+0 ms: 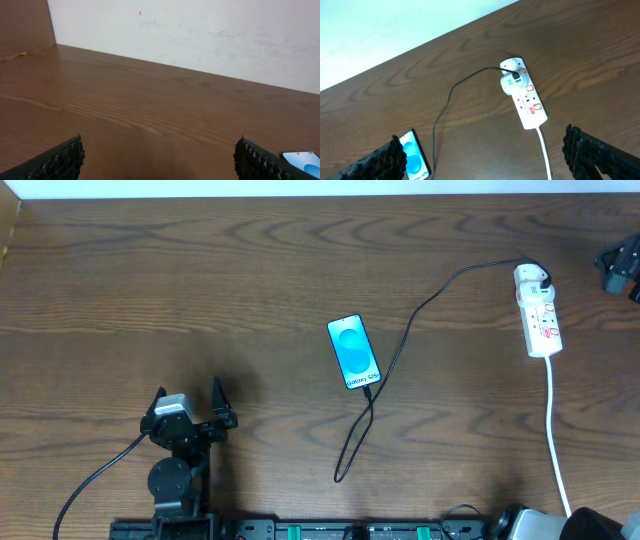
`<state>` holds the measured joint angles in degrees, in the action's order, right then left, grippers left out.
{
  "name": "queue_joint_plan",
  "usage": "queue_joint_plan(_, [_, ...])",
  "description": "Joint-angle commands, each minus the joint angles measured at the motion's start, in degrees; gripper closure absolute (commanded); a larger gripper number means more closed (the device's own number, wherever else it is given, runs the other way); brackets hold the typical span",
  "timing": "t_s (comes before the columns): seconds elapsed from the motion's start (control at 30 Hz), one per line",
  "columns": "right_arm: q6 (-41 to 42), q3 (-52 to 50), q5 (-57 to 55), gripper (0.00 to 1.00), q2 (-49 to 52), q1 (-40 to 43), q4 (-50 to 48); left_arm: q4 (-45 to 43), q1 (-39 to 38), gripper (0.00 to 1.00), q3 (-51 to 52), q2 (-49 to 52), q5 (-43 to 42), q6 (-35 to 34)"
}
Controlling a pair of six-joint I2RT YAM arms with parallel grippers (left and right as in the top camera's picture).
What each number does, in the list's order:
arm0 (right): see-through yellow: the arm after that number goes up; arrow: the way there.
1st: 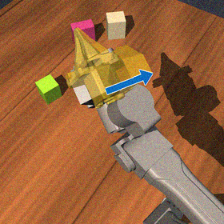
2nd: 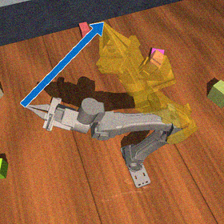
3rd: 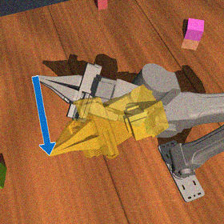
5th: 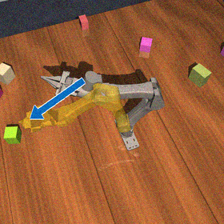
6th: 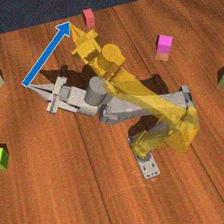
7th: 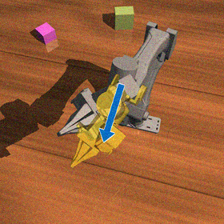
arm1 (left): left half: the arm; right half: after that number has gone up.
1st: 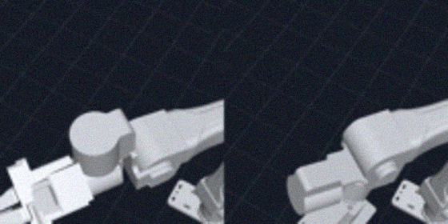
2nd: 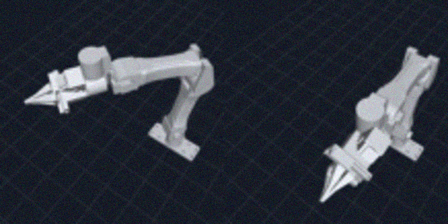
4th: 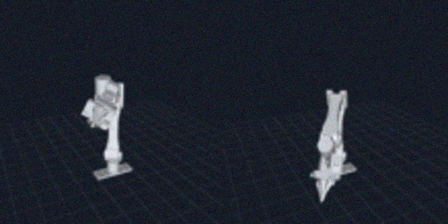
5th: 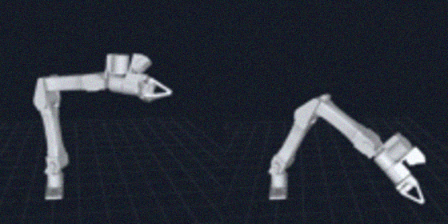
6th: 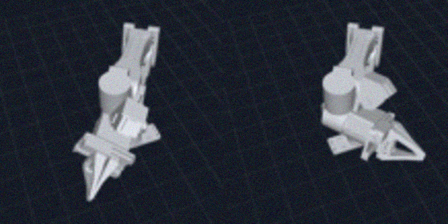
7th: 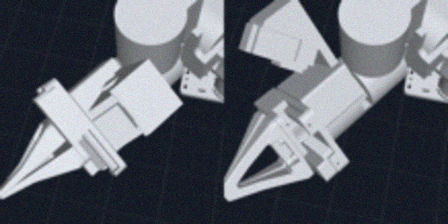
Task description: Plug charger to phone and switch on socket
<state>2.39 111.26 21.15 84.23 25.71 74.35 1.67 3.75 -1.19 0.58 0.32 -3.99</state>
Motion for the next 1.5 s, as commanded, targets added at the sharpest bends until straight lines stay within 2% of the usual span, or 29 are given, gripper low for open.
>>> queue_joint_plan(0.0, [0.3, 0.5, 0.2, 0.01, -0.3, 0.1, 0.1, 2.5, 0.3, 0.05, 1.0, -0.3, 0.3, 1.2])
queue_joint_plan(0.53, [0.3, 0.4, 0.2, 0.01, -0.7, 0.1, 0.1, 2.5, 0.3, 0.05, 1.0, -0.3, 0.3, 1.2])
queue_joint_plan(0.8, [0.2, 0.4, -2.6, 0.01, -3.8, 0.0, 0.1, 2.5, 0.3, 0.05, 1.0, -0.3, 0.3, 1.2])
queue_joint_plan(0.97, [0.3, -0.9, -2.4, 0.01, -6.9, -3.0, -1.6, 2.5, 0.3, 0.05, 1.0, -0.3, 0.3, 1.2])
queue_joint_plan(1.1, [0.3, -4.9, -2.4, 0.01, -9.9, -7.6, -7.1, 2.5, 0.3, 0.05, 1.0, -0.3, 0.3, 1.2])
queue_joint_plan(1.23, [0.3, -14.6, -2.4, 0.01, -14.8, -13.0, -17.0, 2.5, 0.3, 0.05, 1.0, -0.3, 0.3, 1.2])
queue_joint_plan(1.47, [0.3, -42.4, -2.4, 0.01, -25.7, -20.8, -43.8, 2.5, 0.3, 0.05, 1.0, -0.3, 0.3, 1.2])
